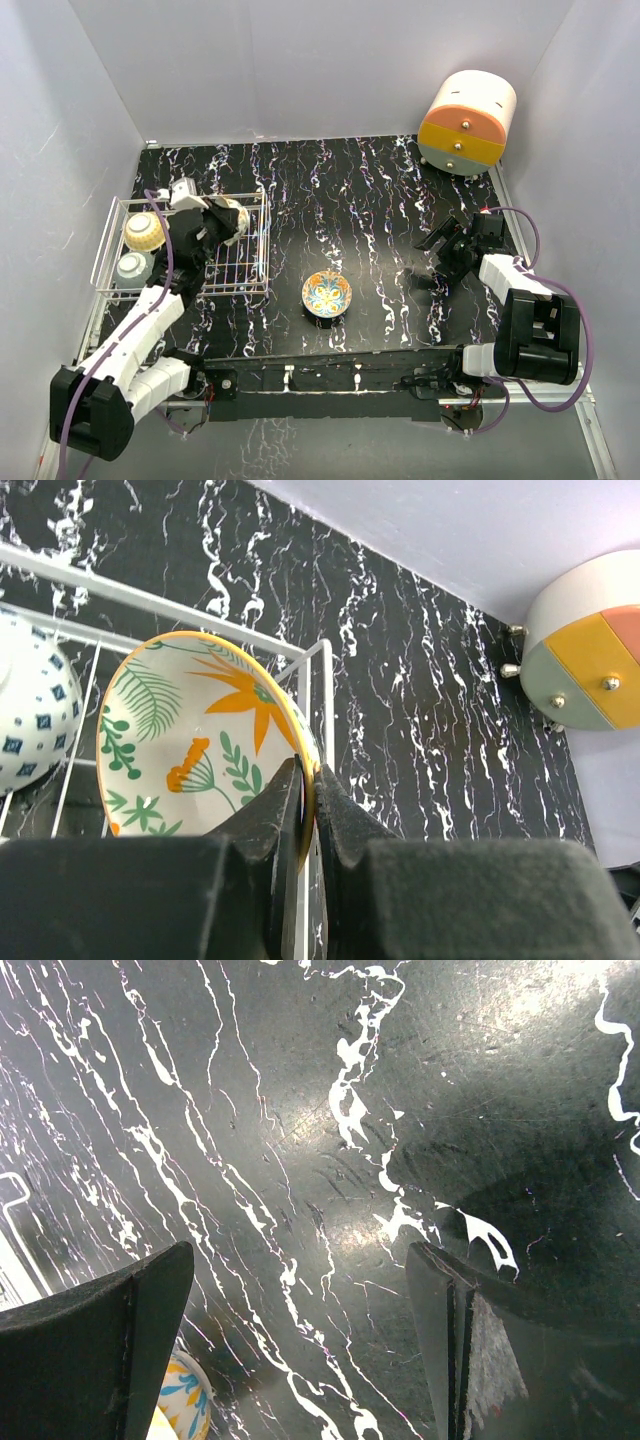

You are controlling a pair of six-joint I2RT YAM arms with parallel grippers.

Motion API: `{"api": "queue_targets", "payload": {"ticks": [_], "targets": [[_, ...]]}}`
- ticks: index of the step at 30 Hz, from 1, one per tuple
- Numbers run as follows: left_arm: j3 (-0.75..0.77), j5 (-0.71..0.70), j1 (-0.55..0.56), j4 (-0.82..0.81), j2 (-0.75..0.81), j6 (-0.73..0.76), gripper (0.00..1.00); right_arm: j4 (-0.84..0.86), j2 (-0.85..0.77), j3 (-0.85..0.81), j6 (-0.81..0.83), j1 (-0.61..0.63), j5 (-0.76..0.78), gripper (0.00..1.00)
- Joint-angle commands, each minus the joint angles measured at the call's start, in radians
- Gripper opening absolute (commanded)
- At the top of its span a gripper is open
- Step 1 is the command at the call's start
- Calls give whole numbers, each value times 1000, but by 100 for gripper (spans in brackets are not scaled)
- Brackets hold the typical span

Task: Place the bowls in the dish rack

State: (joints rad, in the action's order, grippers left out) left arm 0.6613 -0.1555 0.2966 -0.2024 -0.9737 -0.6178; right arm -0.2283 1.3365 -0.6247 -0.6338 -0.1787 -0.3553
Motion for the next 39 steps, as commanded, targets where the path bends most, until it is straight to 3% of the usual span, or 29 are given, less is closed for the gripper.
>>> {"api": "queue_targets", "payload": {"ticks": [1, 24, 32, 39], "targets": [[-61, 32, -34, -168, 73, -91, 0, 29, -7, -11, 13, 0, -1, 90], [-391, 216, -136, -627, 15, -434, 0, 32, 3, -4, 18, -1, 15, 90], [-427, 232, -160, -600, 17, -490, 0, 37, 8, -4, 17, -1, 16, 90], [-485, 182, -190, -418, 137, -499, 0, 42, 15, -1, 18, -1, 15, 90]]}}
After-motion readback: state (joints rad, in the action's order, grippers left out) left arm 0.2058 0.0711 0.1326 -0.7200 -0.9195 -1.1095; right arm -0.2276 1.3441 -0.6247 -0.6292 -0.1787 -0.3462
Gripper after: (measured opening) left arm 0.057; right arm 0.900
